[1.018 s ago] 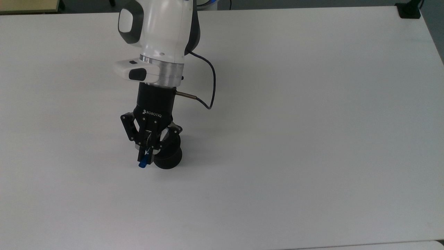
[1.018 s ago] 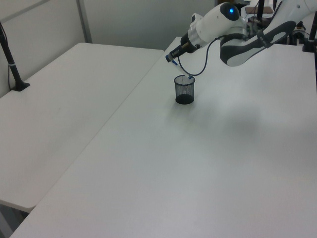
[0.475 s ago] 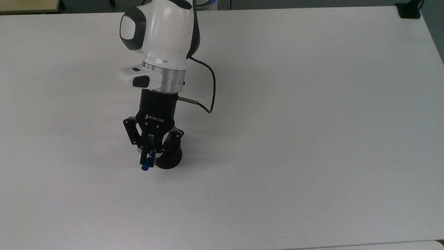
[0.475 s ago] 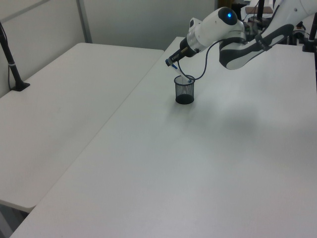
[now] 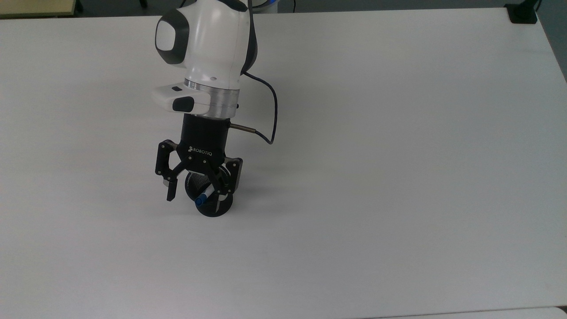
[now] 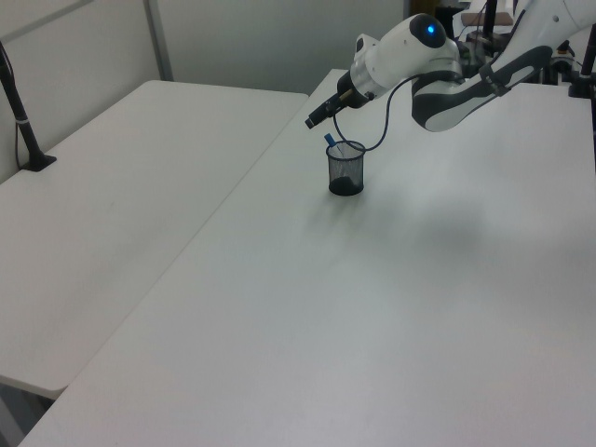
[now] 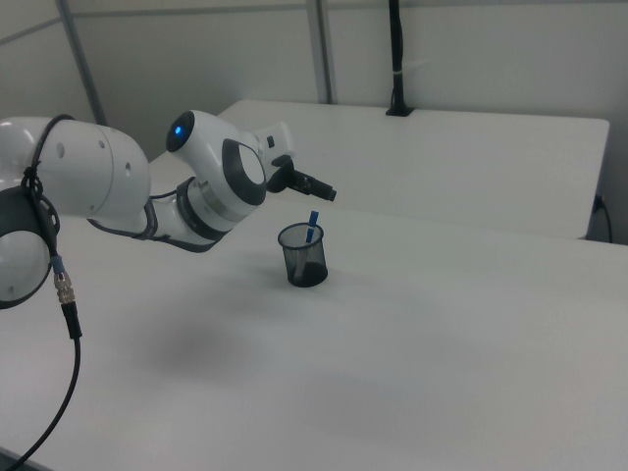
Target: Insert the marker
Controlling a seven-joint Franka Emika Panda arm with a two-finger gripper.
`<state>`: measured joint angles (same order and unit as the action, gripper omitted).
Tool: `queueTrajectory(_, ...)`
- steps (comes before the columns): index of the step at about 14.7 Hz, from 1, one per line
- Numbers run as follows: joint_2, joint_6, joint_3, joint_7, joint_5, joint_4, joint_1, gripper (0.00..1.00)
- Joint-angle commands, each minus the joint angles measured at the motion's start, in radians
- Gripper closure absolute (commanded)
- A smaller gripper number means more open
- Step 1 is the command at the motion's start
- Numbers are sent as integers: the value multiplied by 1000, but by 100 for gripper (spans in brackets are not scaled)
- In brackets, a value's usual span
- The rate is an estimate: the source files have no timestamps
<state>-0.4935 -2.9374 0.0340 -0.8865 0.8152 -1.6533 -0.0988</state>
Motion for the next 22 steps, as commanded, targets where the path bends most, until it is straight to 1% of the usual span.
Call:
queueTrajectory(1,4,-3,0,-29,24,10,36,0)
queueTrajectory(3,26,70,1,-31,18,10,65,0)
queueTrajectory(5,41,180,3,-29,10,12,123,0)
queueTrajectory(7,52,291,3,-26,-40,17,180,0)
queueTrajectory(10,98,426,4,-19,-114,15,254,0)
queueTrajectory(12,131,509,4,30,-195,15,283,0)
queueTrajectory(14,164,585,3,134,-313,17,303,0)
queueTrajectory(16,203,665,-2,239,-420,17,307,0)
queueTrajectory(20,276,823,-11,470,-566,15,284,0)
queueTrajectory(22,317,901,-12,604,-635,15,246,0)
